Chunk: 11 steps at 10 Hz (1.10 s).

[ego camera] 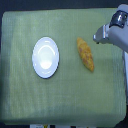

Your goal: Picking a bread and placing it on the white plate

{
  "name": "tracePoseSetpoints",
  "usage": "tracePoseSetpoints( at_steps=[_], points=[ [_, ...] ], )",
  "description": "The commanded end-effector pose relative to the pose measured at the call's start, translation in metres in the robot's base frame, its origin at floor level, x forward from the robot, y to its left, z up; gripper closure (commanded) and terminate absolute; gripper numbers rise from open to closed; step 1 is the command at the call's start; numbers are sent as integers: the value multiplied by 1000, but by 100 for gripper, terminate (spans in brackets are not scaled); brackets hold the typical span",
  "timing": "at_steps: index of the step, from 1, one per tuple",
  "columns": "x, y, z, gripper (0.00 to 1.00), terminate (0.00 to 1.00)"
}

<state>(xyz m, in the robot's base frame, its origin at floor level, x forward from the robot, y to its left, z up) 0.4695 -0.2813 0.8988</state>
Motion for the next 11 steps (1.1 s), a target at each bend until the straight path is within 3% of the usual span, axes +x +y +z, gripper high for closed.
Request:
tracePoseSetpoints(
  at_steps=[1, 4, 11],
  points=[
    [-1, 1, 0, 0, 0],
    [4, 4, -3, 0, 0],
    [28, 56, -51, 0, 0]
  ],
)
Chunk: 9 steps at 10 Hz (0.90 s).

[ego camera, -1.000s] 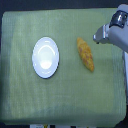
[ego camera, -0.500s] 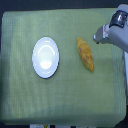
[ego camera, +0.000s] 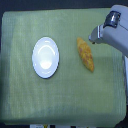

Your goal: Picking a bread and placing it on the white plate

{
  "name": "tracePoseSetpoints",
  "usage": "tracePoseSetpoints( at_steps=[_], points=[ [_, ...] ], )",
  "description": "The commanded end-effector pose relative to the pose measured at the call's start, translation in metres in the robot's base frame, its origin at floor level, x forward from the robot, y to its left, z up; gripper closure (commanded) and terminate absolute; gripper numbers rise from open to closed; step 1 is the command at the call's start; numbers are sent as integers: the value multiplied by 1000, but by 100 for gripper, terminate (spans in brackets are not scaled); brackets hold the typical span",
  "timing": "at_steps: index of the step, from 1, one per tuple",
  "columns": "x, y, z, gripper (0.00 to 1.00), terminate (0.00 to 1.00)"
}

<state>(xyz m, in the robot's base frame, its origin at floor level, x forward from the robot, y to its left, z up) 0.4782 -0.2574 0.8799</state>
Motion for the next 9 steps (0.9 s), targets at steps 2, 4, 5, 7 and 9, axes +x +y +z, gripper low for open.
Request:
tracePoseSetpoints(
  at_steps=[2, 4, 5, 7, 9],
  points=[
    [24, 42, -48, 0, 0],
    [32, 62, -73, 0, 0],
    [32, 65, -78, 0, 0],
    [26, 69, -97, 0, 0],
    [26, 72, -118, 0, 0]
  ],
)
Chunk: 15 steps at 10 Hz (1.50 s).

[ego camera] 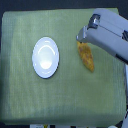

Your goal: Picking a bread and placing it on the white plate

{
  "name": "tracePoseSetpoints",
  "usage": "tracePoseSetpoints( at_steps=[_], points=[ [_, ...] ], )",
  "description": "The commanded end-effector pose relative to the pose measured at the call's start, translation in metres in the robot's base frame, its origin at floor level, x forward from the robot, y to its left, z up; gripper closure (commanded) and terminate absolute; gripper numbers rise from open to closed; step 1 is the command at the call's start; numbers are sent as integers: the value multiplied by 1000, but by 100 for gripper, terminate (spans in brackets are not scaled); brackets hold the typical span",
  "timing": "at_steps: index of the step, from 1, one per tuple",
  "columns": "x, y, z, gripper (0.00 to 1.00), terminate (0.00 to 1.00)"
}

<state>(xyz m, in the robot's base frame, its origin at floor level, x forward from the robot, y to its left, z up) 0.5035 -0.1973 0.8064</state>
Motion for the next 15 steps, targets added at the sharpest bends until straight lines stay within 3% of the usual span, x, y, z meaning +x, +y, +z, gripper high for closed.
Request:
tracePoseSetpoints(
  at_steps=[1, 6, 12, 15],
  points=[
    [6, 16, -53, 0, 0],
    [20, 33, -72, 0, 0],
    [-10, 15, -97, 0, 0],
    [-3, 18, -104, 0, 0]
  ],
)
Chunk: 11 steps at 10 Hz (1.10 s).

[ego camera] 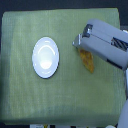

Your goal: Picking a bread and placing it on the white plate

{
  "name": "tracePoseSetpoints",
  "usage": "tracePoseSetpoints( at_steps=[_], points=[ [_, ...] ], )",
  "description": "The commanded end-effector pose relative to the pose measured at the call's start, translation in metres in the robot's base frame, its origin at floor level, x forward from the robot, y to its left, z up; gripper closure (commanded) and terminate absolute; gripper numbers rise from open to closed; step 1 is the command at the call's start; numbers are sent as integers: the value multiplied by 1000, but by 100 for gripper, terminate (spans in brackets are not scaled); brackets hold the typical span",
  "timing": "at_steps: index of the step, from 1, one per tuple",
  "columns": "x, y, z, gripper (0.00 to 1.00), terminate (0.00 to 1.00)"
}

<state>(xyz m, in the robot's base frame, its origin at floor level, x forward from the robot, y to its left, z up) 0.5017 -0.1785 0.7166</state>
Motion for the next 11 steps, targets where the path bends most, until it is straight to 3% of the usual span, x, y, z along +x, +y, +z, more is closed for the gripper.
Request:
tracePoseSetpoints(
  at_steps=[1, 2, 3, 11],
  points=[
    [-1, -1, -12, 0, 0],
    [-1, -2, -6, 0, 0],
    [1, -2, -3, 100, 0],
    [6, 1, 9, 100, 0]
  ],
)
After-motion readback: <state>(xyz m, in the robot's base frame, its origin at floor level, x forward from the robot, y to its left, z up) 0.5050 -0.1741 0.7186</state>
